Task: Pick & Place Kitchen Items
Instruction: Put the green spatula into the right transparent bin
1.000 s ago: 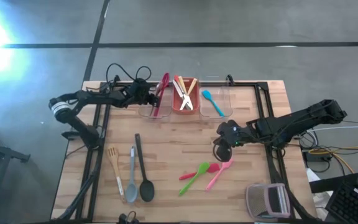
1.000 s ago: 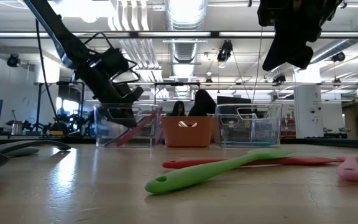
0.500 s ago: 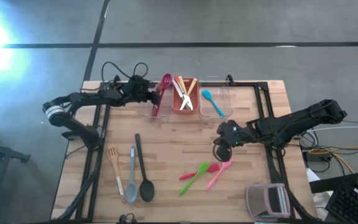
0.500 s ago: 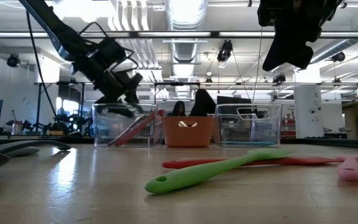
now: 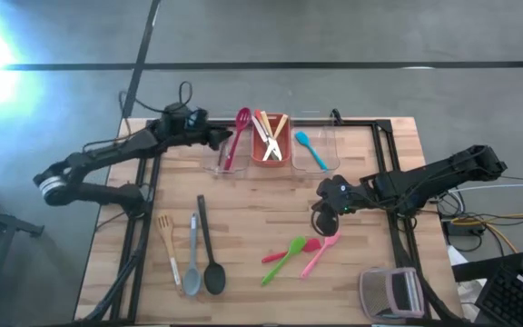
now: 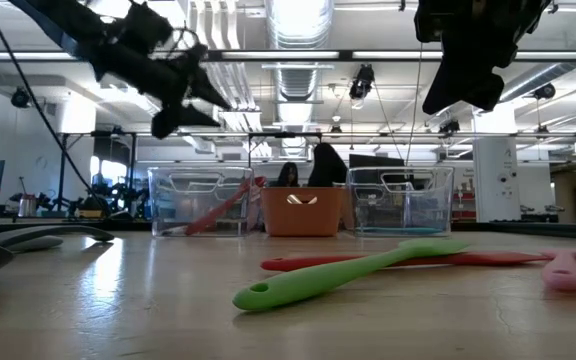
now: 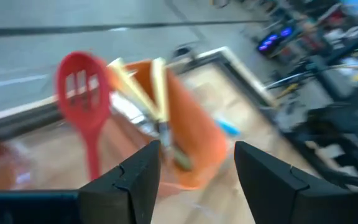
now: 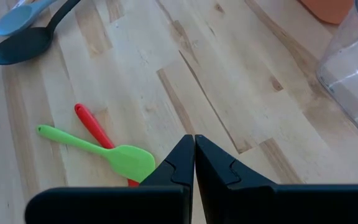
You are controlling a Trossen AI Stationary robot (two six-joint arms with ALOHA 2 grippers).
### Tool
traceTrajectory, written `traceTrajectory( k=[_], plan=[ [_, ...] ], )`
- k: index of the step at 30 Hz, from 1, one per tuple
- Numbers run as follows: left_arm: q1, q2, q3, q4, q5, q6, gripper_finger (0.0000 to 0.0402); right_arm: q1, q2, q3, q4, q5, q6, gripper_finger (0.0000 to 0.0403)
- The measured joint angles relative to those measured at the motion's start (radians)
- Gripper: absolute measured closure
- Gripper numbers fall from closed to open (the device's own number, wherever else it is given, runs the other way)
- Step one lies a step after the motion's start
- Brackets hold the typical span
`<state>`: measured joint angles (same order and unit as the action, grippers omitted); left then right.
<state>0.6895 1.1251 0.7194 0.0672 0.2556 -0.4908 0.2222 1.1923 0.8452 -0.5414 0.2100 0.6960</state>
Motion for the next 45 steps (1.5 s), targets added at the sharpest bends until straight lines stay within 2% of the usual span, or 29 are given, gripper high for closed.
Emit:
traceTrajectory(
  k=[6, 11, 18, 21, 24, 30, 33, 37, 45],
  plan=[
    [-0.049, -0.175, 0.001, -0.077, 0.040, -0.004, 0.0195, 0.000, 0.000, 0.000, 0.000, 0.000, 0.000, 0.0394],
    [-0.133, -0.304, 0.001, -0.117, 0.042, -0.010, 0.0197, 0.000, 0.000, 0.000, 0.000, -0.001, 0.000, 0.0394],
    [-0.305, -0.383, -0.002, -0.138, 0.034, -0.011, 0.0197, 0.000, -0.001, 0.000, 0.000, -0.012, -0.001, 0.0394],
    [-0.390, -0.379, -0.004, -0.154, 0.000, 0.015, 0.0197, 0.000, -0.009, 0.000, 0.001, -0.055, -0.016, 0.0394],
    [-0.494, -0.363, -0.004, -0.189, -0.096, 0.086, 0.0197, 0.000, -0.015, 0.013, -0.005, -0.101, -0.023, 0.0394],
    [-0.744, -0.284, -0.005, -0.251, -0.439, 0.234, 0.0197, 0.000, -0.017, 0.100, -0.006, -0.167, -0.089, 0.0394],
    [-0.845, -0.226, -0.005, -0.250, -0.541, 0.234, 0.0197, 0.000, -0.014, 0.167, -0.008, -0.177, -0.142, 0.0394],
    [-0.921, -0.150, -0.005, -0.249, -0.617, 0.184, 0.0197, 0.003, -0.014, 0.246, -0.008, -0.231, -0.229, 0.0394],
    [-0.940, -0.036, -0.005, -0.241, -0.625, 0.132, 0.0197, 0.066, -0.013, 0.315, -0.051, -0.264, -0.262, 0.0394]
  ],
)
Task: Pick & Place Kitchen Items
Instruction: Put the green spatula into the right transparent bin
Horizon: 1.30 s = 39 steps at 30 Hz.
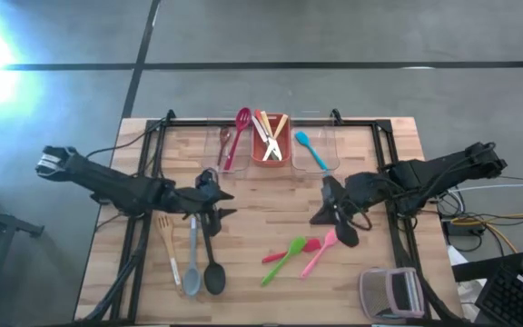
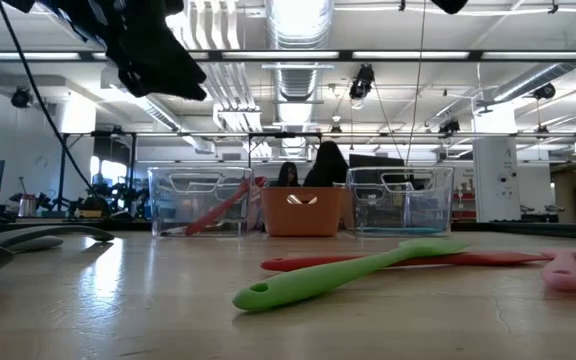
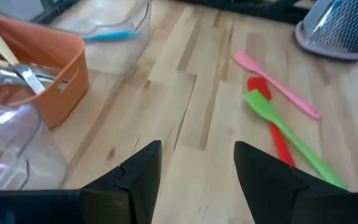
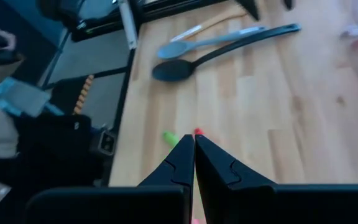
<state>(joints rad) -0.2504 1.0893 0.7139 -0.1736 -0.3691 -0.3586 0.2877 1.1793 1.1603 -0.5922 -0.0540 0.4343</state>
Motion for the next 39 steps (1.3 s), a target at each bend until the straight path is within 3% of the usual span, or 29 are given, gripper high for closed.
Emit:
traceTrajectory(
  k=[10, 15, 27, 32, 39],
  plan=[
    [0.000, 0.074, 0.000, 0.041, -0.028, 0.007, 0.0197, 0.109, 0.093, -0.055, 0.002, 0.000, 0.031, 0.0392],
    [0.001, 0.075, 0.000, 0.045, -0.027, 0.018, 0.0197, 0.109, 0.214, -0.048, -0.003, -0.001, 0.025, 0.0356],
    [0.002, 0.071, 0.000, 0.053, -0.045, 0.029, 0.0197, 0.110, 0.529, 0.117, -0.020, -0.007, -0.160, 0.0222],
    [0.002, 0.071, 0.000, 0.054, -0.050, 0.035, 0.0197, 0.114, 0.655, 0.226, -0.105, -0.006, -0.196, 0.0208],
    [0.002, 0.070, 0.000, 0.053, -0.050, 0.052, 0.0197, 0.125, 0.793, 0.331, -0.134, -0.001, -0.212, 0.0217]
  ],
)
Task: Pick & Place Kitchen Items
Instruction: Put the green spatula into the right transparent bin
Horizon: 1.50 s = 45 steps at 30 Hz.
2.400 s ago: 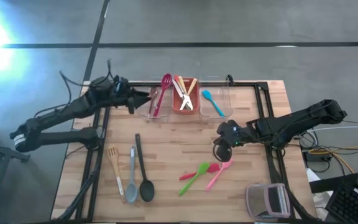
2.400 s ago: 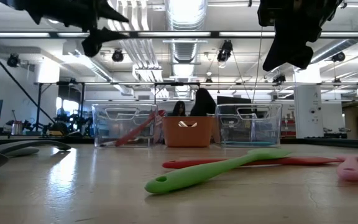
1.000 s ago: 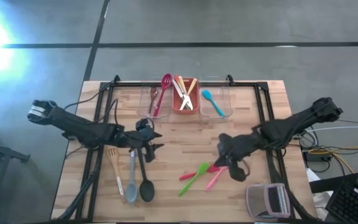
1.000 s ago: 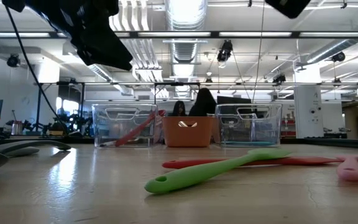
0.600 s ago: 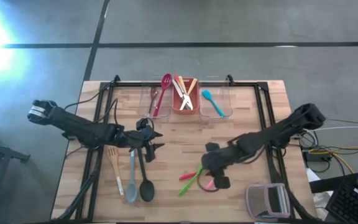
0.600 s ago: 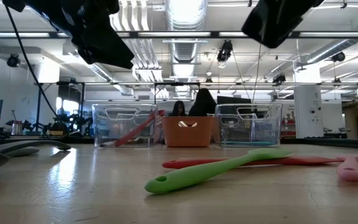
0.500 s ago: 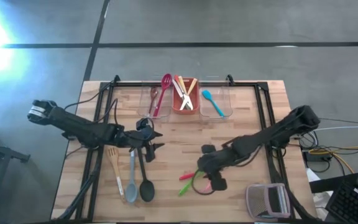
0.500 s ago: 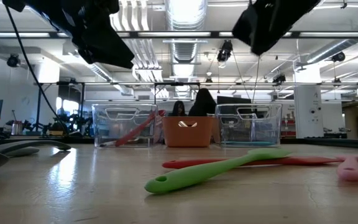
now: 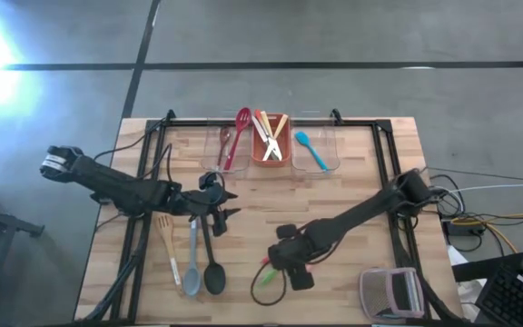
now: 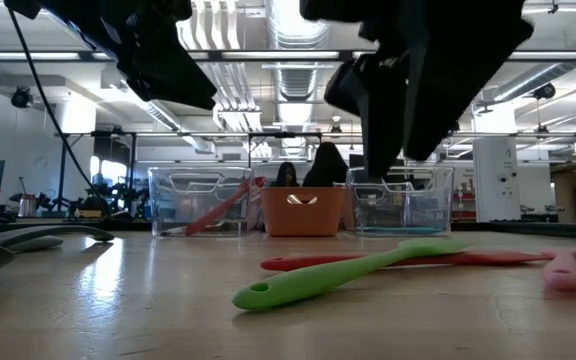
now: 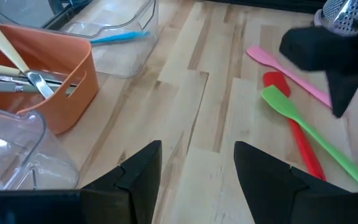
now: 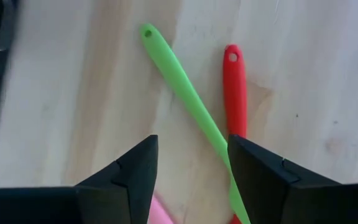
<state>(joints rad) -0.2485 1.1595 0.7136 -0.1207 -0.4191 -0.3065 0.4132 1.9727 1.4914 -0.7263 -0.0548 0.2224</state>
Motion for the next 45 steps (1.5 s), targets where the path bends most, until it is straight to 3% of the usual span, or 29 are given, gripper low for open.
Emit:
traceTrajectory(
  k=[13, 31, 36, 43, 45],
  plan=[
    [0.000, 0.000, 0.000, -0.011, 0.001, 0.000, 0.0197, -0.001, 0.132, 0.030, -0.001, 0.010, 0.068, 0.0234],
    [0.000, -0.001, 0.000, -0.011, 0.002, -0.001, 0.0197, -0.011, 0.183, 0.032, -0.035, 0.074, 0.092, 0.0242],
    [0.000, -0.001, 0.000, -0.011, 0.002, -0.002, 0.0197, -0.011, 0.184, 0.030, -0.042, 0.095, 0.093, 0.0281],
    [0.000, -0.001, 0.000, -0.011, 0.002, -0.003, 0.0197, -0.012, 0.185, 0.027, -0.050, 0.107, 0.091, 0.0378],
    [0.000, -0.001, 0.000, -0.011, 0.002, -0.003, 0.0197, -0.012, 0.185, 0.027, -0.051, 0.101, 0.091, 0.0383]
  ],
)
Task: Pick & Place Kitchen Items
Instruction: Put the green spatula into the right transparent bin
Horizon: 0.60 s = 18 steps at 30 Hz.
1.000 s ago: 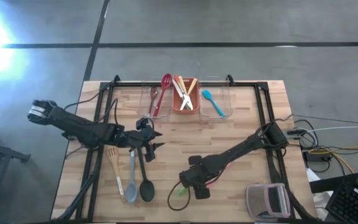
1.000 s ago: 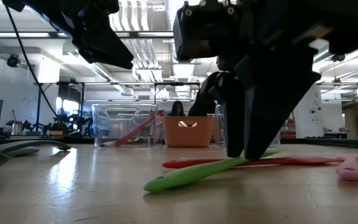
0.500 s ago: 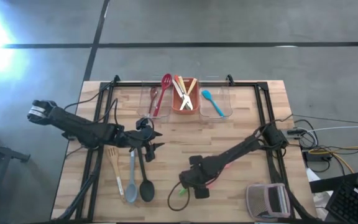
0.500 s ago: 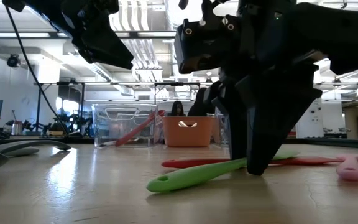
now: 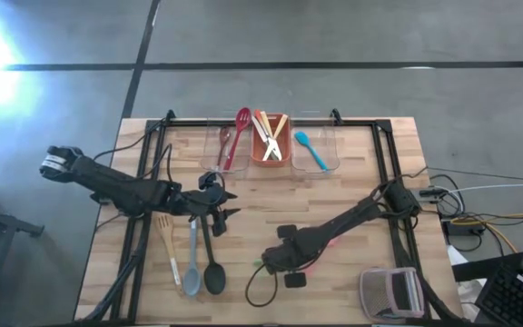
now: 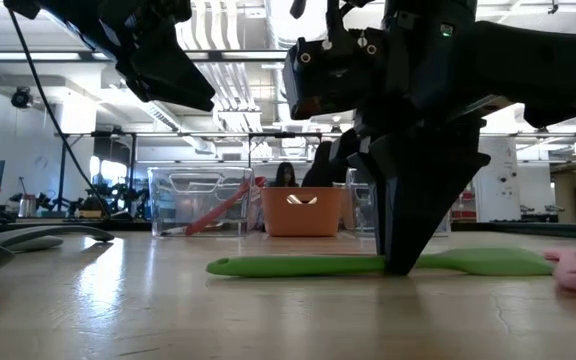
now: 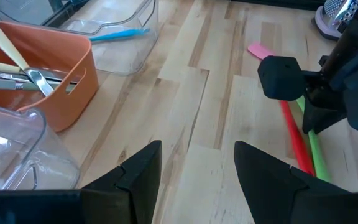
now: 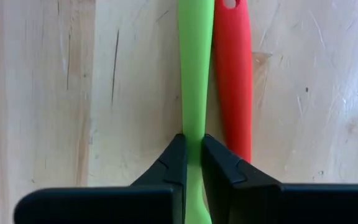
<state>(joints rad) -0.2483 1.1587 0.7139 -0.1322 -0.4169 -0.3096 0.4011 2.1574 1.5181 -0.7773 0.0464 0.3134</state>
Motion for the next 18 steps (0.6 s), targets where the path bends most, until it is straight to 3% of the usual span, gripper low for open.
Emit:
traceTrajectory(
  k=[6, 13, 18],
  plan=[
    [0.000, 0.000, 0.000, 0.000, 0.026, -0.029, 0.0197, -0.001, 0.000, -0.001, 0.001, -0.019, -0.007, 0.0388],
    [-0.007, 0.040, 0.000, 0.005, 0.259, -0.087, 0.0197, -0.001, 0.000, -0.001, 0.002, -0.020, -0.021, 0.0390],
    [-0.021, 0.147, 0.000, 0.035, 0.332, -0.126, 0.0197, 0.001, -0.002, -0.002, 0.003, 0.019, -0.021, 0.0391]
  ],
)
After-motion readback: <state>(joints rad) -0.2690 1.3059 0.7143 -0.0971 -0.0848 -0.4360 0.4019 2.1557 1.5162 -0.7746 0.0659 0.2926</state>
